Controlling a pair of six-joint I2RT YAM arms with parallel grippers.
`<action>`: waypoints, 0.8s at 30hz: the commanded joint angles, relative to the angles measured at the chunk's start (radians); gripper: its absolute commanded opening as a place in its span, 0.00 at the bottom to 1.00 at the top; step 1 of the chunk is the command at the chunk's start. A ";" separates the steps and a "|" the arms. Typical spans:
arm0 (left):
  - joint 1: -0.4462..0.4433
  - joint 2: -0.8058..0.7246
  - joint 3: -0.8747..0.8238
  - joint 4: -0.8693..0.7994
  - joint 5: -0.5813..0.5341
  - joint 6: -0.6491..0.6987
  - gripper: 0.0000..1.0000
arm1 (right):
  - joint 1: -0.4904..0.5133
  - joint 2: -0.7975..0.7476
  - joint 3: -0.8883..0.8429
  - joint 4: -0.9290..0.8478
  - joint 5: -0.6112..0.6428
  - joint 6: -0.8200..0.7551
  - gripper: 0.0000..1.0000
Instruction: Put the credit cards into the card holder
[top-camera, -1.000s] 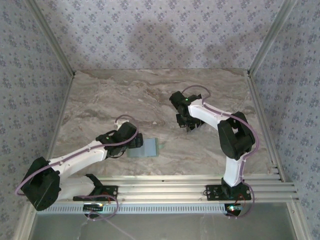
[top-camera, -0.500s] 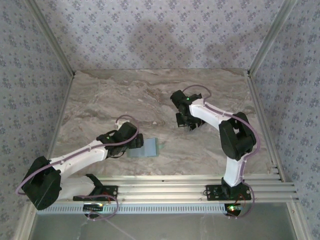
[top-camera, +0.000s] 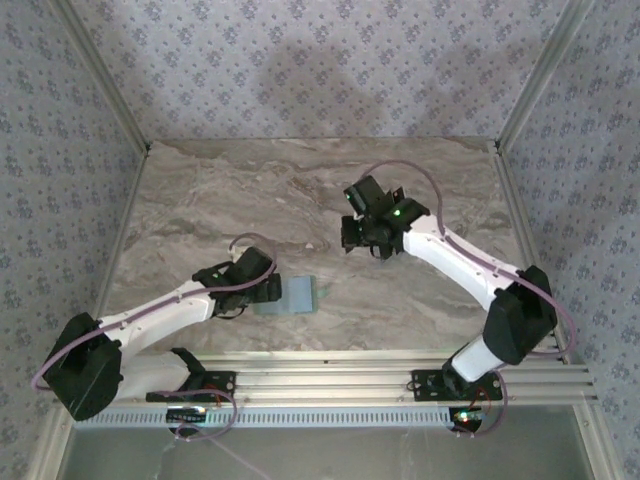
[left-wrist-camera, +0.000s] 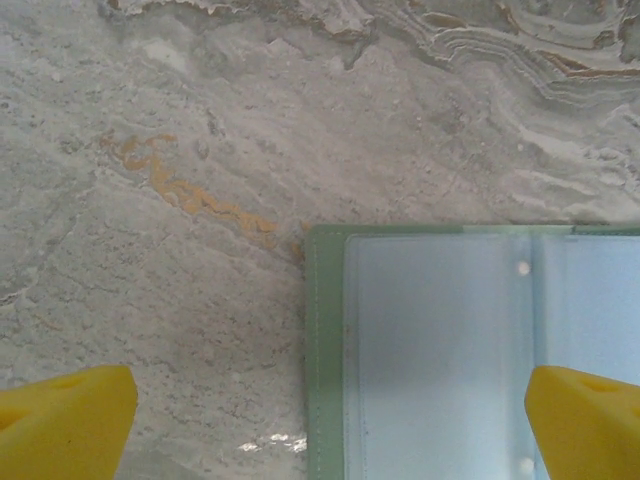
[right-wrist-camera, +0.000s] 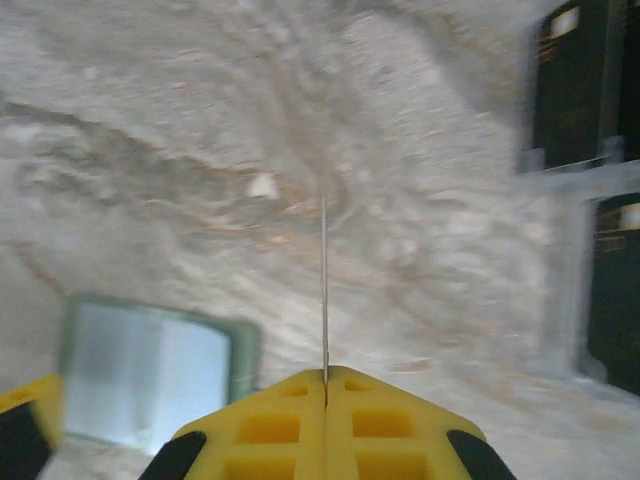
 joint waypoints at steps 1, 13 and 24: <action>0.005 -0.014 -0.023 -0.054 -0.043 -0.025 1.00 | 0.066 -0.026 -0.098 0.184 -0.090 0.143 0.00; 0.005 -0.040 -0.054 -0.081 -0.100 -0.103 1.00 | 0.299 0.121 -0.143 0.397 -0.008 0.317 0.00; 0.004 -0.042 -0.049 -0.073 -0.106 -0.107 1.00 | 0.374 0.214 -0.139 0.392 0.083 0.382 0.00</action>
